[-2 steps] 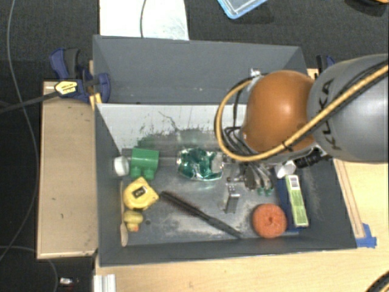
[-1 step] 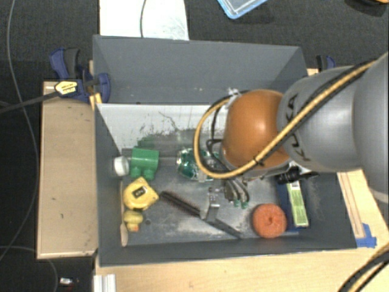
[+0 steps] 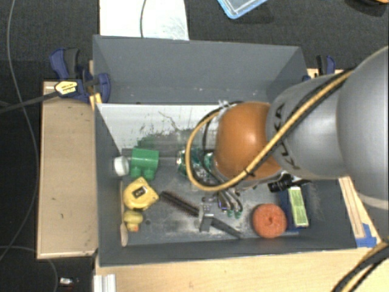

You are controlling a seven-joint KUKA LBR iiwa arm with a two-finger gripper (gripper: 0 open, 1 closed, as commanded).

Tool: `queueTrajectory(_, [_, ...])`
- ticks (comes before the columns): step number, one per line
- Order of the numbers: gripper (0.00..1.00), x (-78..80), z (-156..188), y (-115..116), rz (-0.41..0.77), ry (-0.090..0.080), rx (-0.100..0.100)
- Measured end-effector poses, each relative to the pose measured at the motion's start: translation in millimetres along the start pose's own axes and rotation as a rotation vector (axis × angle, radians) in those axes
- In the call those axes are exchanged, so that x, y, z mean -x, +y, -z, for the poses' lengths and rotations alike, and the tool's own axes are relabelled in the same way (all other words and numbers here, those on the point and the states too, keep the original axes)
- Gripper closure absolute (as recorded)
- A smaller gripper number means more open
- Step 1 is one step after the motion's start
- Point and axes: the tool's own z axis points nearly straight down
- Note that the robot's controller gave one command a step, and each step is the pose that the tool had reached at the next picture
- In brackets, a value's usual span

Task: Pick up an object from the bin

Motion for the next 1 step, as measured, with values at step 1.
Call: queueTrajectory(1, [0.0, -3.5, -34.4, 16.8, -0.042, -0.007, 0.003])
